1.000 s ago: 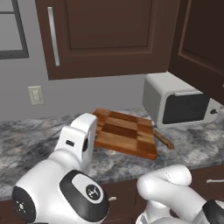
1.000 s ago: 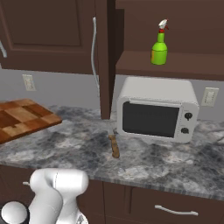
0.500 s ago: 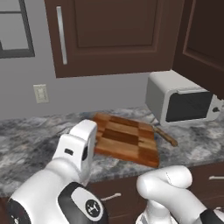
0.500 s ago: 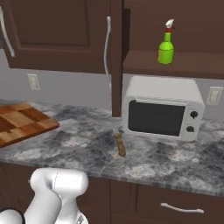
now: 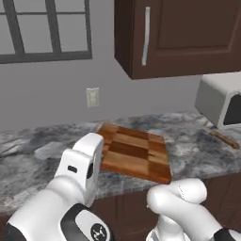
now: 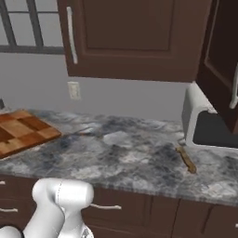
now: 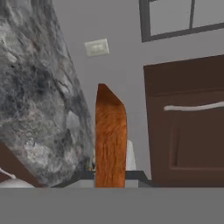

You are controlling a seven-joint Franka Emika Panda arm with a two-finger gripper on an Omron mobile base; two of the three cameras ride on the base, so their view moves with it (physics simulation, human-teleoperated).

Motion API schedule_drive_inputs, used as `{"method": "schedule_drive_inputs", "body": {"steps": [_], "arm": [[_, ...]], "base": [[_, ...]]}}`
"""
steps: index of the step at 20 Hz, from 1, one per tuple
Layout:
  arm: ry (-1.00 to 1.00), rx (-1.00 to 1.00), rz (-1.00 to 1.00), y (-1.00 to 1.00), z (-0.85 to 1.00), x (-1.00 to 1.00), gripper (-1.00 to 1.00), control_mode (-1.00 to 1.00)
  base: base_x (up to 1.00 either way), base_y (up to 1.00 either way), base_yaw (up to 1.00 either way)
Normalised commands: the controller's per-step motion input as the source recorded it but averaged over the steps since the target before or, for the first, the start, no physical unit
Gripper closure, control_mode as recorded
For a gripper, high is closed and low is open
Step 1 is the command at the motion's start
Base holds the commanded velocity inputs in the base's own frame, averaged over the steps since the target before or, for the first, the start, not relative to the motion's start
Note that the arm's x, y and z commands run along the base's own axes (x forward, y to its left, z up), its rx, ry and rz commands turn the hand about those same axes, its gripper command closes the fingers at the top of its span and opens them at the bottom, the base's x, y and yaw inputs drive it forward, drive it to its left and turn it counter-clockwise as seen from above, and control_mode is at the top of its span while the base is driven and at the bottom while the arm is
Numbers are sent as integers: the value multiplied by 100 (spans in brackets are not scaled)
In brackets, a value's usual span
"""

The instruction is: Move the cutting board and knife to the sink. Then move spray from the cabinet to the counter.

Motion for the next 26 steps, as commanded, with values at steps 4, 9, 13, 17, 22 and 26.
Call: {"method": "schedule_drive_inputs", "body": {"steps": [4, 9, 13, 17, 22, 26], "arm": [[0, 0, 0, 0, 0, 0, 100, 100], [0, 0, 0, 0, 0, 0, 100, 100], [0, 0, 0, 0, 0, 0, 100, 100], [0, 0, 0, 0, 0, 0, 100, 100], [0, 0, 0, 0, 0, 0, 100, 100], [0, 0, 0, 0, 0, 0, 100, 100]], "base": [[-25, 7, -91], [-3, 1, -100], [0, 0, -100], [0, 0, -100], [0, 0, -100], [0, 0, -100]]}}
